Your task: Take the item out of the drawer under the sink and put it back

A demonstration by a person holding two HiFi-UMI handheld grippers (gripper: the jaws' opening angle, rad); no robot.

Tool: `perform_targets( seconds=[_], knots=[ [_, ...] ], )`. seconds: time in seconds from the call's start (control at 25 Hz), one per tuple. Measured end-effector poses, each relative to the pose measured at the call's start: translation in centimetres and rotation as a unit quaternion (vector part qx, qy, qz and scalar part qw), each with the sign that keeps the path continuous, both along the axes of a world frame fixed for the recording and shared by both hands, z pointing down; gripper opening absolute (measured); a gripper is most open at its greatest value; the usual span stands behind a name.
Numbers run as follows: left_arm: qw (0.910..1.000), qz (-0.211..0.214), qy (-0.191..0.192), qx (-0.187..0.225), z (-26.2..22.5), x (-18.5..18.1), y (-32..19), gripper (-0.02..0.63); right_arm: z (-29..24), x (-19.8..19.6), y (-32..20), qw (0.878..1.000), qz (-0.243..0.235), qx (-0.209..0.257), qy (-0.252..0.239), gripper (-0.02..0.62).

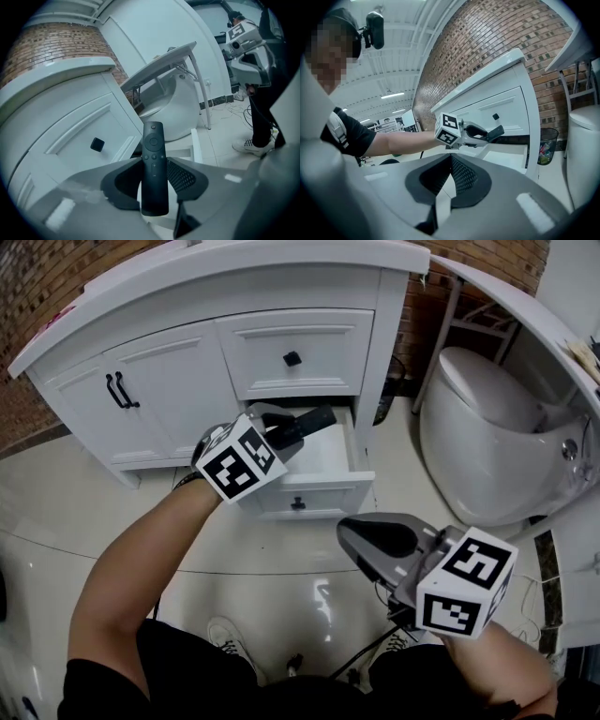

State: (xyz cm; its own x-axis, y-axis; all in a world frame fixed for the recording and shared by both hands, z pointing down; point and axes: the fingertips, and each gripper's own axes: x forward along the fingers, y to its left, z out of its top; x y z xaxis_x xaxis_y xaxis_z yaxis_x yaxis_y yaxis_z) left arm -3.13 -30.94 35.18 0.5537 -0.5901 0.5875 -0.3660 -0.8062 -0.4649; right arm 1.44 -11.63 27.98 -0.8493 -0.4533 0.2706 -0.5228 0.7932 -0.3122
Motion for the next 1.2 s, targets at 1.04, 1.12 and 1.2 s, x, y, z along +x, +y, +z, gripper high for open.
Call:
perform_targets(
  seconds=[1.04, 1.12, 1.2],
  knots=[
    [0.9764, 0.054, -0.145, -0.151, 15.0, 3.2, -7.8, 0.167, 0.3, 0.2, -0.2, 0.999, -0.019, -0.022, -0.019, 0.003],
    [0.9731, 0.059, -0.155, -0.160, 15.7, 3.0, -7.9, 0.167, 0.2, 0.2, -0.3, 0.999, -0.019, -0.022, -0.019, 0.003],
    [0.9698, 0.062, -0.167, -0.166, 16.3, 2.6, -8.0, 0.167, 0.3, 0.2, -0.3, 0.999, -0.020, -0.024, -0.019, 0.003]
  ],
)
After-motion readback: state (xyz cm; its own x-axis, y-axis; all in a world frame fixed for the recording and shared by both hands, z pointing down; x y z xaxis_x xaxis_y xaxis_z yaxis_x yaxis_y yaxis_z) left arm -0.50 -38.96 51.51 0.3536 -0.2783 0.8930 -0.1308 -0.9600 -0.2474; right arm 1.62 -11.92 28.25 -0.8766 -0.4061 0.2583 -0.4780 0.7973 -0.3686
